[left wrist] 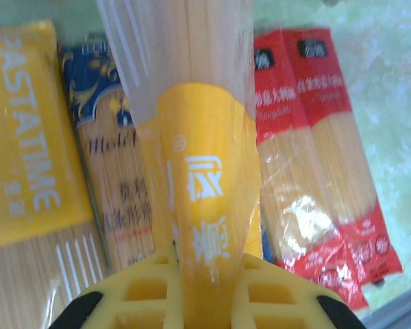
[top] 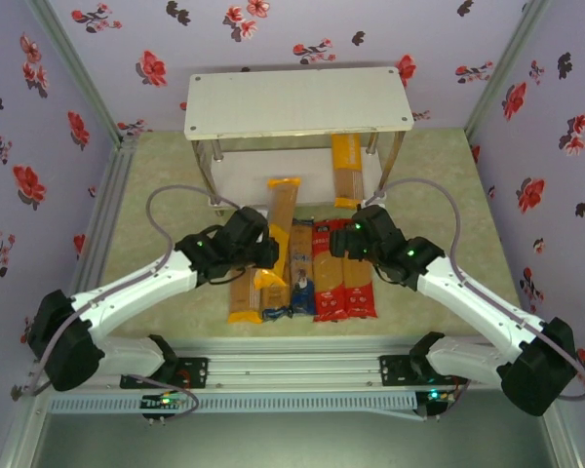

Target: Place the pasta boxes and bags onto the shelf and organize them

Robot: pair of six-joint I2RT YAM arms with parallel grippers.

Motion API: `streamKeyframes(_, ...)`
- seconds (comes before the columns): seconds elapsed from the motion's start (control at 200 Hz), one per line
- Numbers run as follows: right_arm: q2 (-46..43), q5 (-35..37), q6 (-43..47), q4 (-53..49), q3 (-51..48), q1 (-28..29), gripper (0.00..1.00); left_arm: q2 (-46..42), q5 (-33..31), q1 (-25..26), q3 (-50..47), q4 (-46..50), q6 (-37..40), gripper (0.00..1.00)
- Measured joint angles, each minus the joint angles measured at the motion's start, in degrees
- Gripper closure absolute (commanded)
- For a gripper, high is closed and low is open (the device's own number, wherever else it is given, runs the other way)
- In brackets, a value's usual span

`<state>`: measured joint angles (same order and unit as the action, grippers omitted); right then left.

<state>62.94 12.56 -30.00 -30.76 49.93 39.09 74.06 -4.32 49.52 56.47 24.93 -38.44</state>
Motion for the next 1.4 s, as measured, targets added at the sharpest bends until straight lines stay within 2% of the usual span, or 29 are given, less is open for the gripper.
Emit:
streamKeyframes(0.305, -0.5, 0.8, 1.5, -4.5, 2.7, -1.9, 0.06, 16.9, -0.1, -5.7, 13.3, -6.3, 5.9, 1.0)
streamKeyframes(0.69, -0.7, 0.7, 3.3, -7.1, 5.0, -3.5, 0.06, 36.7, 0.0, -8.6, 26.8, -11.1, 6.1, 1.0)
streamKeyframes(1.14, -0.7, -0.6, 4.5, -7.3, 5.2, -5.8, 0.06, 45.9, 0.0, -8.7, 39.5, -12.2, 5.8, 1.0)
streamKeyframes(1.4, -0.7, -1.2, 5.0, -7.3, 5.2, -6.6, 0.06, 48.7, 0.1, -8.7, 42.9, -11.9, 4.7, 1.0)
